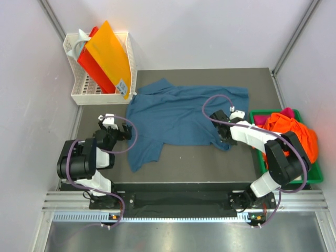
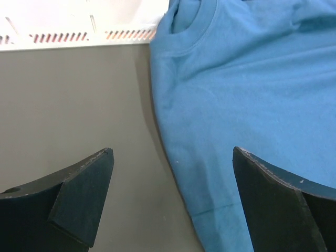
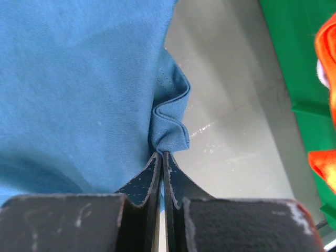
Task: Fold and stack the t-shirts
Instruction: Flatten out the tshirt
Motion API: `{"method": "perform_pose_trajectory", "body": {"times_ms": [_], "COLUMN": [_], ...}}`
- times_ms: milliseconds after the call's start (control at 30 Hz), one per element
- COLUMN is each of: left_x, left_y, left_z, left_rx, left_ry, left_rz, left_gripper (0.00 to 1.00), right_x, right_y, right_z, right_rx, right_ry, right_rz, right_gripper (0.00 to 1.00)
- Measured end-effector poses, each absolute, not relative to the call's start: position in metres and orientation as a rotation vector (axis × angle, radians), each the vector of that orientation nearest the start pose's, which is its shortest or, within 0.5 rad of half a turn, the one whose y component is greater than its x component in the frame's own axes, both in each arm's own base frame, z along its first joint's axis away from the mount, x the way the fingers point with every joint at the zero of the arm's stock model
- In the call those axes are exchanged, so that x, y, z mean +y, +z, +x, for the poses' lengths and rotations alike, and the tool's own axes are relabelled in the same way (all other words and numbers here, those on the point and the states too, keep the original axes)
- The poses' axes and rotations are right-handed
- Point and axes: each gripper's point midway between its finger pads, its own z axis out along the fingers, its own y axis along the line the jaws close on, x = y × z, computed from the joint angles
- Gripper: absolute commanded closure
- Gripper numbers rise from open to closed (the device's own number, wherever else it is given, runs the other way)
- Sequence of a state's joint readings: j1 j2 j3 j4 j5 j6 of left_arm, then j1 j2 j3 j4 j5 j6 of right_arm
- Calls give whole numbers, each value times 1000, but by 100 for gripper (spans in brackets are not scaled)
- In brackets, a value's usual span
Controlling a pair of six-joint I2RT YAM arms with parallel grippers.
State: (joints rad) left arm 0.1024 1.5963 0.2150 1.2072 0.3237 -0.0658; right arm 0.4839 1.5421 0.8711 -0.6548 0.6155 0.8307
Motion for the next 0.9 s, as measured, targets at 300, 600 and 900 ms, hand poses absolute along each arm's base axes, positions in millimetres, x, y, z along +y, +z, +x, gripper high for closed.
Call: {"method": "perform_pose_trajectory", "body": {"times_ms": [300, 600, 900], "left_x": [-25, -23, -22], "left_y": [75, 71, 71], "left_z": [380, 379, 379], "left_rx": [1729, 1742, 1743], "left_ry": [-220, -210, -205], "left_rz": [127, 124, 120], "left_gripper": [1, 1, 1], "right_x": [60, 68, 74], "right_y": [38, 48, 49], "right_z": [279, 291, 294], "right_rx": [2481, 2435, 2442], "right_ry": [-439, -353, -305], "right_rz": [513, 490, 436], "right_gripper": [100, 100, 100]}}
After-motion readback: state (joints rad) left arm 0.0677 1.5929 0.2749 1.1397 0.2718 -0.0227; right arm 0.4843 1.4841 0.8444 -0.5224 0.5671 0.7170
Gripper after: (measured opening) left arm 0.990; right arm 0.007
